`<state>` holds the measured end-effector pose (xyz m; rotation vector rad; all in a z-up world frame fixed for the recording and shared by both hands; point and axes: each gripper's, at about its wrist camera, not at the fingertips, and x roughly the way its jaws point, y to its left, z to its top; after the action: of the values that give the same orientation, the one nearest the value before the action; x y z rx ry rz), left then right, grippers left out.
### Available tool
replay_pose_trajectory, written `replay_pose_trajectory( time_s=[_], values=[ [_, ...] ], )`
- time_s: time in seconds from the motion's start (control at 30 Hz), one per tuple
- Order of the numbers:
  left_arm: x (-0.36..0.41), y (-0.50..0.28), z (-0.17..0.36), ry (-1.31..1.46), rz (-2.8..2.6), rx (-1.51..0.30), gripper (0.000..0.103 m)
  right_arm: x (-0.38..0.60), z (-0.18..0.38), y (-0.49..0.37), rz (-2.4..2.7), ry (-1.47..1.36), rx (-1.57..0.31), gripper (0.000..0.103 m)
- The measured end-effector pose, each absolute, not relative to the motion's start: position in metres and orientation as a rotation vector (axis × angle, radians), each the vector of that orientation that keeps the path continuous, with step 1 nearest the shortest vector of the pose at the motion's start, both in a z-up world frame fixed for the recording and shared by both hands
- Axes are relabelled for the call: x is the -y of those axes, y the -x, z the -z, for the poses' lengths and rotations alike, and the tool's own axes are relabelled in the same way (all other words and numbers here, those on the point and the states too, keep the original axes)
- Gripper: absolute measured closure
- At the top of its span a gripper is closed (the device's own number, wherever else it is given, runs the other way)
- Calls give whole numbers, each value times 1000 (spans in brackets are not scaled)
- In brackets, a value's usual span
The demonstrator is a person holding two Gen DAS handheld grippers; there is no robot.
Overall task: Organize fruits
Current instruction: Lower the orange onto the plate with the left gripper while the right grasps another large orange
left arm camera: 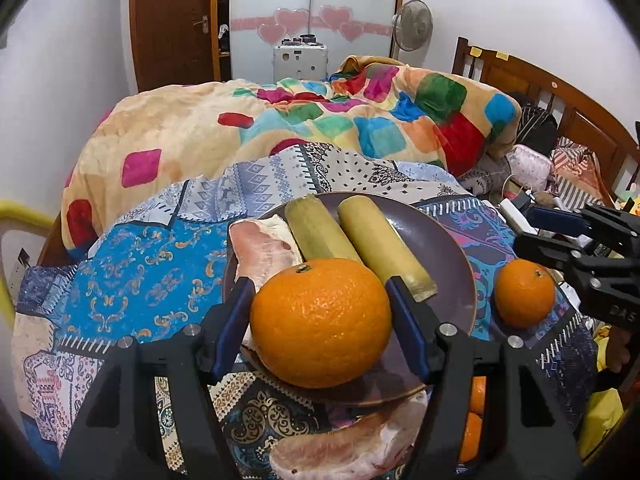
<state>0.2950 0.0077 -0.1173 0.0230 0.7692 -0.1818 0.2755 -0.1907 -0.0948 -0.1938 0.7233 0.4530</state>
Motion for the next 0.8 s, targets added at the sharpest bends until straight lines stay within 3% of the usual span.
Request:
replay_pose_trajectory(
  time_s=[0.2, 0.57, 0.8],
  values=[
    [-1, -291, 121, -83, 171, -771, 36, 198, 100, -267, -443, 214, -723, 61],
    [4, -288, 126, -111, 166, -802, 35, 215, 109, -249, -439, 194, -739, 37],
    [-6, -274, 111, -46, 162, -795, 29, 221, 116, -246, -428, 194, -762, 35]
  ],
)
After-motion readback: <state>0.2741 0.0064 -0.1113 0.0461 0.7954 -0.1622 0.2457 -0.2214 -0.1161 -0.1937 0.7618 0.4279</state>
